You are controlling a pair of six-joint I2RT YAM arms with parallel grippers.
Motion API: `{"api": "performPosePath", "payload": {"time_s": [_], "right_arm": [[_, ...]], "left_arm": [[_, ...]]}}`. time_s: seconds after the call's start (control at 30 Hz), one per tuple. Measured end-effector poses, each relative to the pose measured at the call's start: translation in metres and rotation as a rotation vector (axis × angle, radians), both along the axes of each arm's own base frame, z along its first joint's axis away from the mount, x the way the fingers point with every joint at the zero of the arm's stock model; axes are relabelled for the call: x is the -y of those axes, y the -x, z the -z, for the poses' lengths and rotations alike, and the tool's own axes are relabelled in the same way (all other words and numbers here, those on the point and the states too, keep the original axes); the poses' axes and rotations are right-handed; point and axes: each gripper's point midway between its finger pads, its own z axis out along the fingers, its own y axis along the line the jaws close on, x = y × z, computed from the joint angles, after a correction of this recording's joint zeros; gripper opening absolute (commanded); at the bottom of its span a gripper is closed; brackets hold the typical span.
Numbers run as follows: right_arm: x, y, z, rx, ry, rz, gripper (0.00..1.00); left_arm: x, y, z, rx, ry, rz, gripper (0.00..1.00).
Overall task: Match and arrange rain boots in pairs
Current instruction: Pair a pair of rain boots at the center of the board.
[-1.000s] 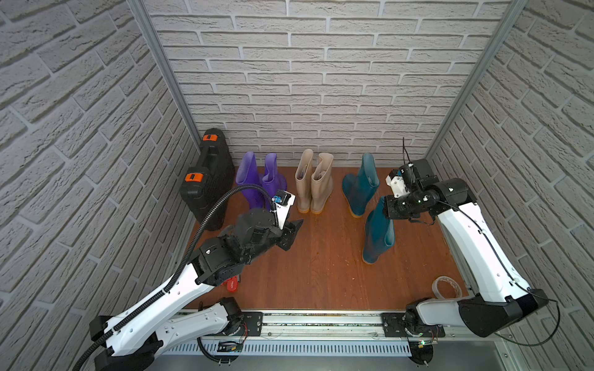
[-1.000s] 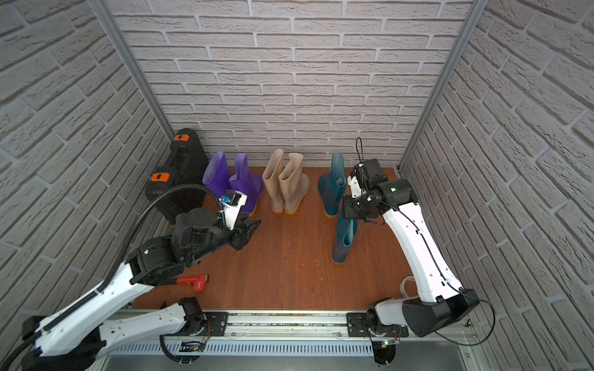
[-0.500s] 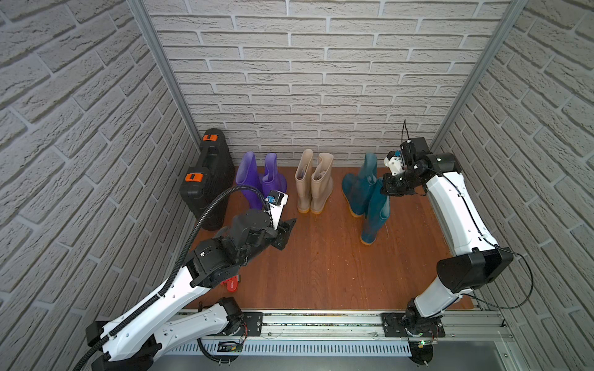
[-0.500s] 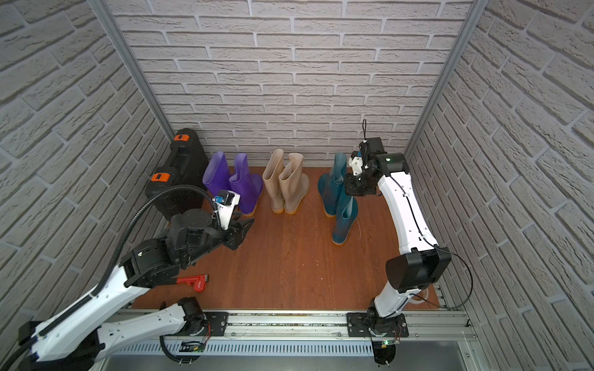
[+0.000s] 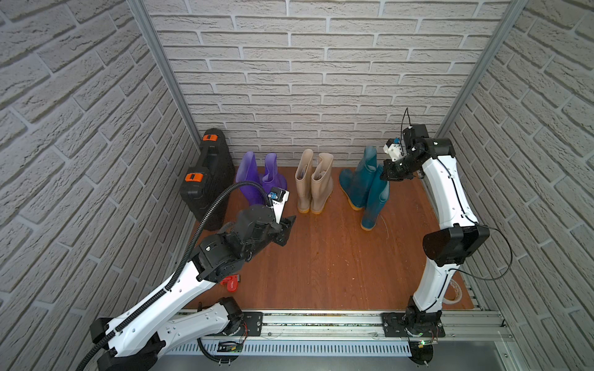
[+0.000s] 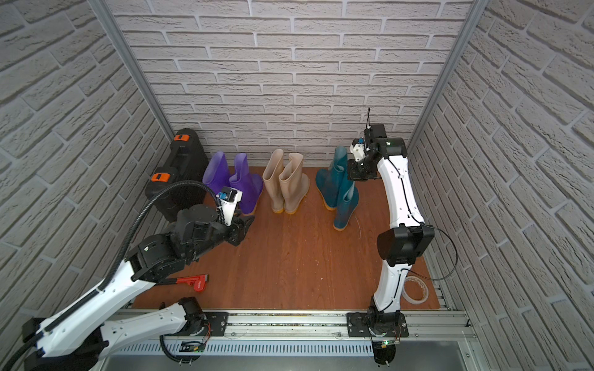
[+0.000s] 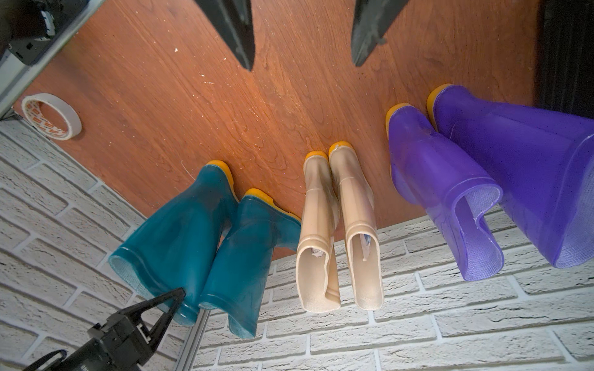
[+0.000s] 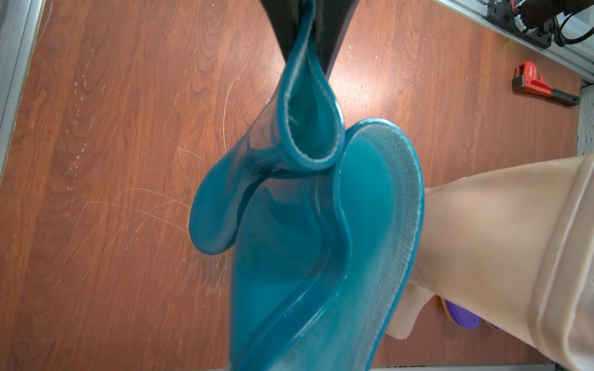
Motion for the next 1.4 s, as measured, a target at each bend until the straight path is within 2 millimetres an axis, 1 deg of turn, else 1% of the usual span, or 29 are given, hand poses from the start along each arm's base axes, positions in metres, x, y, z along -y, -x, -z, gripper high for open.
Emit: {"api": "performPosePath", "payload": {"time_s": [0.13, 0.27, 0.47, 0.6, 0.77, 0.93, 1.1, 1.17, 1.23, 1.3, 1.4], "right_arm": [[0.003, 0.002, 0.002, -0.004, -0.002, -0.002, 0.06], [0.01, 0.013, 0.005, -0.01, 0.003, 0.007, 0.06], [0.024, 0.026, 0.001, -0.004, 0.001, 0.039, 0.06], [0.029, 0.026, -0.001, 0.0, -0.009, 0.047, 0.06], [0.03, 0.022, -0.004, 0.018, -0.017, 0.038, 0.06], [0.031, 0.009, -0.011, 0.047, -0.018, 0.024, 0.06], [0.032, -0.02, -0.016, 0.092, -0.022, 0.004, 0.06], [0.031, -0.033, -0.013, 0.1, -0.027, -0.008, 0.06], [0.032, -0.045, -0.005, 0.098, -0.026, -0.019, 0.06], [0.032, -0.051, 0.009, 0.075, -0.02, -0.032, 0.07], [0.033, -0.063, 0.017, 0.088, -0.013, -0.05, 0.08]], "left_arm": [[0.001, -0.002, -0.001, -0.001, -0.003, -0.004, 0.5], [0.001, -0.004, -0.002, -0.001, -0.004, -0.01, 0.49], [0.006, -0.009, -0.001, -0.009, -0.014, -0.012, 0.49], [0.008, -0.011, -0.003, -0.008, -0.012, -0.011, 0.49], [0.008, -0.011, -0.003, -0.008, -0.012, -0.011, 0.5], [0.011, -0.013, -0.004, -0.012, -0.016, -0.012, 0.49], [0.014, -0.017, -0.007, -0.009, -0.016, -0.015, 0.5], [0.014, -0.018, -0.006, -0.012, -0.021, -0.02, 0.5], [0.014, -0.02, -0.004, -0.016, -0.026, -0.022, 0.5], [0.015, -0.021, -0.002, -0.019, -0.03, -0.024, 0.51], [0.015, -0.021, -0.001, -0.021, -0.033, -0.025, 0.51]]}}
